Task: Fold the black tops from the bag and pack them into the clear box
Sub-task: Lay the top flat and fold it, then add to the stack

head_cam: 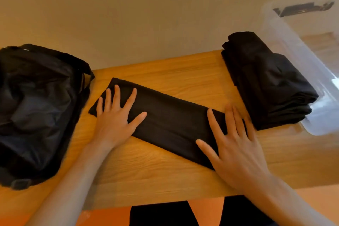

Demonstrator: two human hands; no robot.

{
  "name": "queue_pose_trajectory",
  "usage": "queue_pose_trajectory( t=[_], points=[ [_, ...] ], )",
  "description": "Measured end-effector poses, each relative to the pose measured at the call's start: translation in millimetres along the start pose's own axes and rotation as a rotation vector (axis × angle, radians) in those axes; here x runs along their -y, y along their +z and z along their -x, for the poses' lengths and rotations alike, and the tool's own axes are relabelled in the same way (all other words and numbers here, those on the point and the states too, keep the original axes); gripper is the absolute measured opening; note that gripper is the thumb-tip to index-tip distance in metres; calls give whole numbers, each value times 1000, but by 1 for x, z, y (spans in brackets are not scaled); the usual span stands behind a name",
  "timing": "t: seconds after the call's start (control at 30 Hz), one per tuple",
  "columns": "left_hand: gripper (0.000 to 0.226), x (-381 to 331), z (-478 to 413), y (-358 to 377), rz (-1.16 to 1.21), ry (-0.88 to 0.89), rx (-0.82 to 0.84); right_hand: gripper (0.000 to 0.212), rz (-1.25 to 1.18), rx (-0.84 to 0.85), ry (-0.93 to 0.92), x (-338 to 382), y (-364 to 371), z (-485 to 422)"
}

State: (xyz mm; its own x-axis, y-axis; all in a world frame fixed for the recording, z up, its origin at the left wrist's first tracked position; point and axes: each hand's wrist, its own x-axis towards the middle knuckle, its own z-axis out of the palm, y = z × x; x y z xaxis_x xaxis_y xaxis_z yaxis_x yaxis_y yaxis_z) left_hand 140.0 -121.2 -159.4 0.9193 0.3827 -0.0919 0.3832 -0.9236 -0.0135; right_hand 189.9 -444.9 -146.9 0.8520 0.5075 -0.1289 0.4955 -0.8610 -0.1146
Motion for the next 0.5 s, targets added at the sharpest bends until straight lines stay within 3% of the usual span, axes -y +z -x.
queue_pose_trajectory(
  t=[0.1, 0.17, 0.27, 0.37, 0.43, 0.5],
  points=[
    [88, 4, -32, -10, 3, 228, 21, 86, -21, -25, -10, 6, 3, 30],
    [87, -4, -43, -19, 31, 275, -42, 87, -23, -47, -40, 9, -5, 29],
    [80, -27, -32, -26, 75, 67, -235, 84, -36, -29, -260, 8, -16, -3],
    [84, -49, -13, -11, 23, -68, -82, 79, 74, 32, -548, 4, -13, -33],
    [86, -52, -11, -3, 53, -117, 8, 80, 82, 111, -587, -2, -7, -36],
    [89, -48, -18, 1, 77, -112, 7, 81, 57, 80, -548, -4, -3, -31]
  ],
)
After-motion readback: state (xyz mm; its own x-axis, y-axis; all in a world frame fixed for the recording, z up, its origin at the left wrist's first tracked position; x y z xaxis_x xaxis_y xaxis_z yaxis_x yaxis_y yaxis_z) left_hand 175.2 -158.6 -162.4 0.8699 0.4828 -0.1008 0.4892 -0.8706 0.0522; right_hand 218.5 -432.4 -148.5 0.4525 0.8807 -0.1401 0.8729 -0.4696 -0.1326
